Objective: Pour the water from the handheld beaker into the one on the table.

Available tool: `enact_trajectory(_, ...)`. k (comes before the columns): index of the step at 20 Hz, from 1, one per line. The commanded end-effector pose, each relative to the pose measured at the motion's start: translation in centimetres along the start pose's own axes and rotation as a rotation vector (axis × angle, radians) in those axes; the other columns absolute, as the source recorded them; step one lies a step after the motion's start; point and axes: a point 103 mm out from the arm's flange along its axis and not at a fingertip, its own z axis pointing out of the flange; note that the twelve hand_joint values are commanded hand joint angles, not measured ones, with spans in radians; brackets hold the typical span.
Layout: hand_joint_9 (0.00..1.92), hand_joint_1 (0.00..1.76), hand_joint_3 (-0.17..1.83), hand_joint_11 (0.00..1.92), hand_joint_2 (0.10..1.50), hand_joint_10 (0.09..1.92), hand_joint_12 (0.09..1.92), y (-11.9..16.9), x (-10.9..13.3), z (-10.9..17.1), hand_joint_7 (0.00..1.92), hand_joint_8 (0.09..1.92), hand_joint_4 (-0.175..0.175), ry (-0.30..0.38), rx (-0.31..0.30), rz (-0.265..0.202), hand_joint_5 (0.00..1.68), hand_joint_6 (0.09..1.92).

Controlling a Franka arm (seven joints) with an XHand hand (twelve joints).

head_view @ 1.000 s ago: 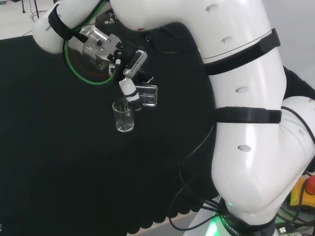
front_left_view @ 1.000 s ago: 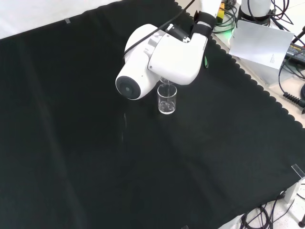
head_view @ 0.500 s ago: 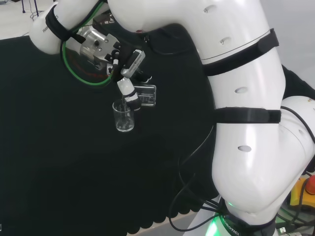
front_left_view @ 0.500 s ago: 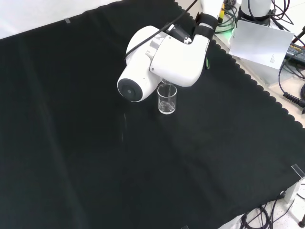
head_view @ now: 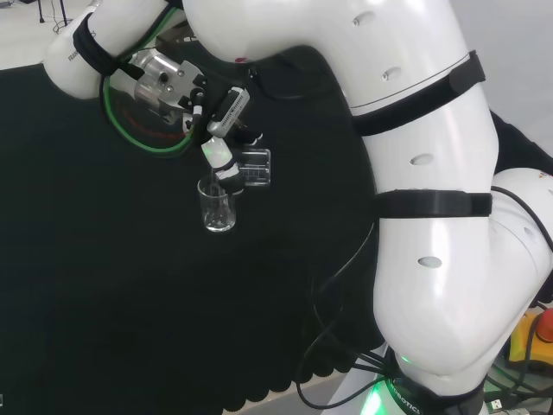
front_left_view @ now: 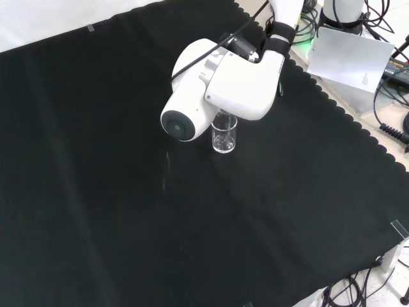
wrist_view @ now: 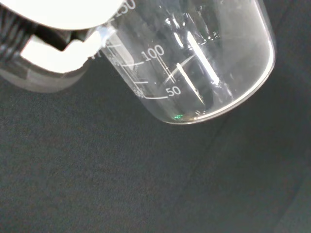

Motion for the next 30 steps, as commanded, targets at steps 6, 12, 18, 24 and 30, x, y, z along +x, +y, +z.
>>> enact_trajectory(6, 1.54, 1.32, 0.96, 1.32, 0.51, 0.82, 0.92, -0.17, 0.31, -0.50, 1.28, 0.87, -0.175, -0.034, 0.008, 0.008, 1.22, 0.89)
enact_trajectory(12, 1.54, 1.32, 0.96, 1.32, 0.51, 0.82, 0.92, -0.31, 0.33, -0.60, 1.28, 0.87, -0.175, -0.039, 0.011, 0.016, 1.22, 0.89)
enact_trajectory(18, 1.54, 1.32, 0.96, 1.32, 0.51, 0.82, 0.92, -0.46, 0.42, -0.64, 1.28, 0.87, -0.175, -0.054, 0.013, 0.028, 1.22, 0.89)
enact_trajectory(24, 1.54, 1.32, 0.97, 1.32, 0.51, 0.82, 0.92, -0.59, 0.74, -0.79, 1.28, 0.87, -0.175, -0.073, 0.013, 0.041, 1.22, 0.89)
enact_trajectory(30, 1.54, 1.32, 0.97, 1.32, 0.51, 0.82, 0.92, -0.69, 0.92, -1.04, 1.28, 0.87, -0.175, -0.078, 0.015, 0.041, 1.22, 0.89)
